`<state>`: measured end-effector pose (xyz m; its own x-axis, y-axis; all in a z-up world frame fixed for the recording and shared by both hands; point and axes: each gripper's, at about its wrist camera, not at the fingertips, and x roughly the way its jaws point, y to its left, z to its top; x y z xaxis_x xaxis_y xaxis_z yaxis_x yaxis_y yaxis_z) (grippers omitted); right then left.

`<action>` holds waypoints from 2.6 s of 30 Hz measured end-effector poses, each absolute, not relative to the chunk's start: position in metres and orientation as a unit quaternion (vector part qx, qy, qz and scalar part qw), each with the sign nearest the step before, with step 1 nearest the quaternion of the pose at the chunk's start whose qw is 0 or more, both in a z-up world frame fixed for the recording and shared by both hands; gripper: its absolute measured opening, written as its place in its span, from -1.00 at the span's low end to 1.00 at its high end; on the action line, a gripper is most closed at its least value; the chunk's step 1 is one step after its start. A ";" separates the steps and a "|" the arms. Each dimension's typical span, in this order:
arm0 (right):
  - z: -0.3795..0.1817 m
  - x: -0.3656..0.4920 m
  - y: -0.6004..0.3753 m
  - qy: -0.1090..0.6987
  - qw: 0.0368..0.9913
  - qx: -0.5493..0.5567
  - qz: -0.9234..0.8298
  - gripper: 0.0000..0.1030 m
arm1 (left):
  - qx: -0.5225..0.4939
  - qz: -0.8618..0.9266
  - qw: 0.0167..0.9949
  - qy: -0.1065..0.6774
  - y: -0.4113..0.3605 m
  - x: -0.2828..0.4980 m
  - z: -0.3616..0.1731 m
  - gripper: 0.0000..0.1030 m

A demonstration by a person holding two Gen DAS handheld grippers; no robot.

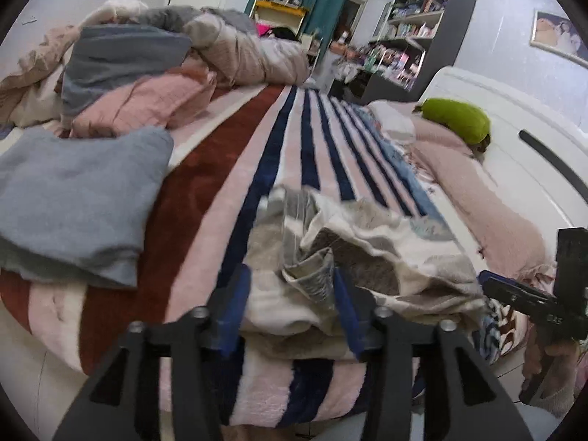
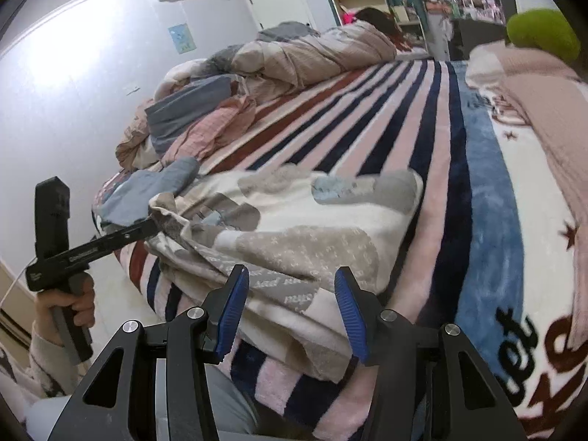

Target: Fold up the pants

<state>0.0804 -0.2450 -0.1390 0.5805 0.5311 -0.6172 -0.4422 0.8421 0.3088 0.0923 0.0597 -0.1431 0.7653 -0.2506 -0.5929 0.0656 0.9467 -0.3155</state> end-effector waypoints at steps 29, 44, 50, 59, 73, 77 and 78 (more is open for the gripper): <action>-0.159 0.119 -0.062 0.397 0.773 -0.091 0.487 -0.84 | -0.160 -0.115 0.925 0.325 0.098 0.105 -0.143 0.22; -0.141 0.106 -0.121 0.386 0.806 -0.040 0.448 -0.48 | -0.145 -0.153 0.906 0.366 0.063 0.127 -0.164 0.33; -0.129 0.118 -0.196 0.373 0.883 -0.026 0.285 -0.13 | -0.132 -0.129 0.910 0.370 0.059 0.136 -0.167 0.33; -0.170 0.100 -0.243 0.405 0.886 0.022 0.223 0.08 | -0.141 -0.095 0.906 0.387 0.077 0.126 -0.185 0.34; -0.177 0.071 -0.265 0.416 0.876 0.078 0.233 0.10 | -0.162 -0.116 0.903 0.380 0.082 0.113 -0.177 0.37; -0.155 0.079 -0.281 0.381 0.886 0.115 0.239 0.13 | -0.165 -0.139 0.904 0.368 0.079 0.121 -0.162 0.37; -0.151 0.082 -0.284 0.374 0.889 0.122 0.234 0.18 | -0.158 -0.140 0.906 0.368 0.076 0.126 -0.160 0.37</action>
